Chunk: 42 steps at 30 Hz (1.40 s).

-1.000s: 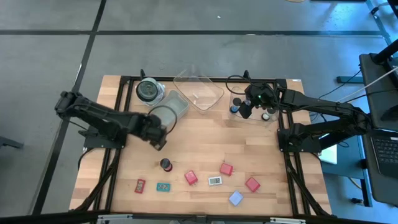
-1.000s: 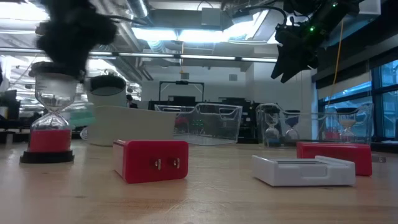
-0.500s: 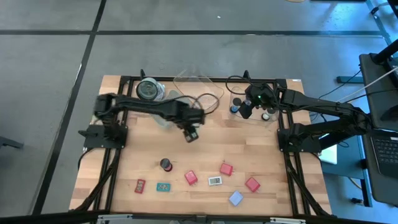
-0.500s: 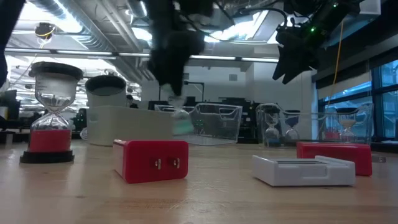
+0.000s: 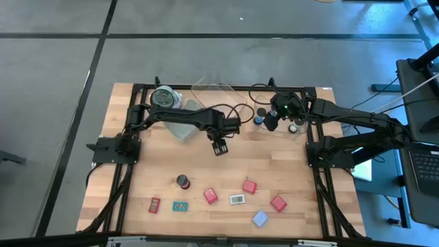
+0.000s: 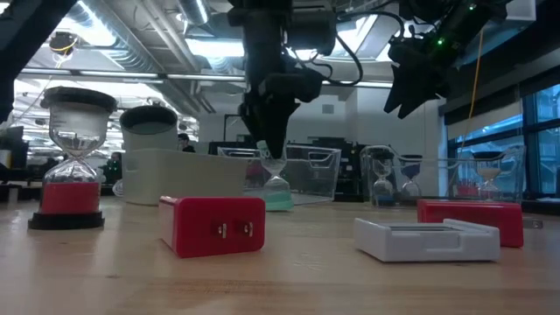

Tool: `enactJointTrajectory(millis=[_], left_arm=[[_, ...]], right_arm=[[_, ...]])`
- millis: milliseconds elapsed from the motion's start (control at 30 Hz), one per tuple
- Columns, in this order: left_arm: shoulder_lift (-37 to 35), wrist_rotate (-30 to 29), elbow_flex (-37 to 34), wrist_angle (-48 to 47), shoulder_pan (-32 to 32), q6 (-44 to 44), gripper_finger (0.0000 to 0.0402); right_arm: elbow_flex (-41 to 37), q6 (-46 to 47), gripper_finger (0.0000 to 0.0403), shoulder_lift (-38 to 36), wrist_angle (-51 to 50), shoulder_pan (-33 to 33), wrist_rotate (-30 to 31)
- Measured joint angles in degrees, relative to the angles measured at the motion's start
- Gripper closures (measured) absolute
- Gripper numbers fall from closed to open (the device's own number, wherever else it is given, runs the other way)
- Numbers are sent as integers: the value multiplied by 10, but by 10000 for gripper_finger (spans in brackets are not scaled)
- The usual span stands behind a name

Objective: Pick & Place Office items
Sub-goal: Put the light blue hourglass into the right transparent bin

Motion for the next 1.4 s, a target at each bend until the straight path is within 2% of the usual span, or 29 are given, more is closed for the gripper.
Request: enactJointTrajectory(millis=[300, 833, 967, 1233, 1400], left_arm=[[-5, 5, -3, 6, -3, 19, 192], [-7, 9, -4, 10, -3, 13, 138], [-13, 22, -4, 8, -5, 15, 135], [-51, 11, -3, 4, -19, 24, 138], [-95, -35, -3, -29, -35, -5, 141]], right_arm=[[0, -1, 69, 0, 0, 0, 0], [0, -8, 69, 0, 1, 0, 2], [0, -10, 69, 0, 1, 0, 2], [0, -12, 69, 0, -1, 0, -2], [0, -19, 69, 0, 8, 2, -64]])
